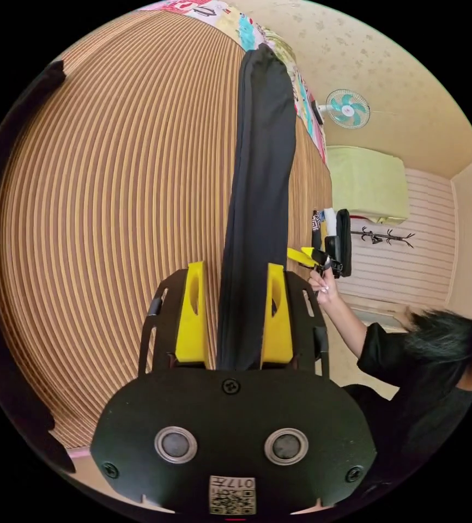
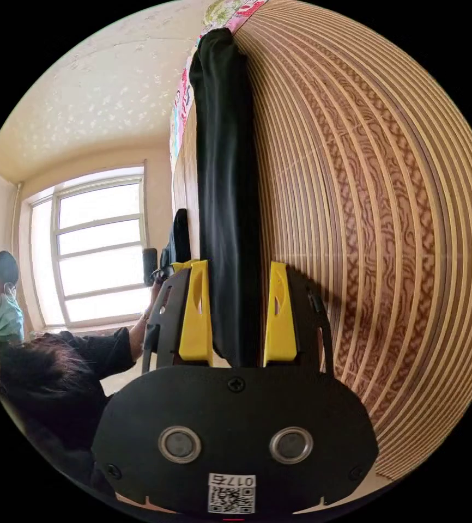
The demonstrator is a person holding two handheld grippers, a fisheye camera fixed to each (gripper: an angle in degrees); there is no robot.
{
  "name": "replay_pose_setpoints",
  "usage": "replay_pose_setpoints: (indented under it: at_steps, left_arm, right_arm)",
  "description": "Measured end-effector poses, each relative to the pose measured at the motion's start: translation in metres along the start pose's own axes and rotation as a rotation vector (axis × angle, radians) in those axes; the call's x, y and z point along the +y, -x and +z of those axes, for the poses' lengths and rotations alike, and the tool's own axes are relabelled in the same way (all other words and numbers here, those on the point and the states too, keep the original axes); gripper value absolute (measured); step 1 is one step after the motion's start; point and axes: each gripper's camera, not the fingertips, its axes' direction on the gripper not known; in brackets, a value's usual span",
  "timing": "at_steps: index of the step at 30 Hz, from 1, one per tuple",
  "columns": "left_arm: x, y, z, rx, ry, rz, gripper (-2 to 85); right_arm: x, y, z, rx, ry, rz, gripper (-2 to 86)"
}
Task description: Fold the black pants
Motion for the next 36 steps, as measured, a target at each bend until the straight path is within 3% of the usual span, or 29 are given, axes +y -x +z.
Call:
replay_pose_setpoints:
  at_steps: [6,9,12,14,17,23,26,31,36]
  left_arm:
    - [-0.077,-0.003,0.040,-0.021,0.172,0.039,7.3]
    - [-0.074,0.004,0.059,0.063,0.264,0.001,4.9]
    - [-0.045,0.003,0.044,0.324,0.162,0.021,4.2]
    - [-0.009,-0.028,0.013,0.545,0.043,0.158,4.0]
    - [0.041,-0.096,-0.038,0.643,-0.070,0.366,3.9]
    - [0.130,-0.276,-0.159,0.526,-0.267,0.831,3.9]
    - [0.155,-0.344,-0.210,0.501,-0.392,0.966,3.9]
    - [0.149,-0.403,-0.256,0.411,-0.521,0.923,3.7]
    - [0.098,-0.394,-0.239,0.235,-0.523,0.724,3.7]
  right_arm:
    - [-0.060,-0.004,0.022,-0.156,0.167,0.016,9.4]
    - [-0.046,0.008,0.012,-0.232,0.136,-0.006,4.8]
    - [-0.005,0.043,-0.021,-0.342,0.039,-0.062,3.4]
    - [0.035,0.088,-0.057,-0.392,-0.020,-0.124,2.8]
    - [0.081,0.174,-0.100,-0.465,-0.038,-0.275,2.2]
    - [0.145,0.392,-0.178,-0.456,-0.033,-0.726,1.2]
    - [0.162,0.486,-0.208,-0.451,-0.062,-0.899,1.0]
    - [0.140,0.562,-0.221,-0.340,-0.105,-0.905,0.8]
    - [0.057,0.530,-0.189,-0.196,-0.094,-0.712,0.6]
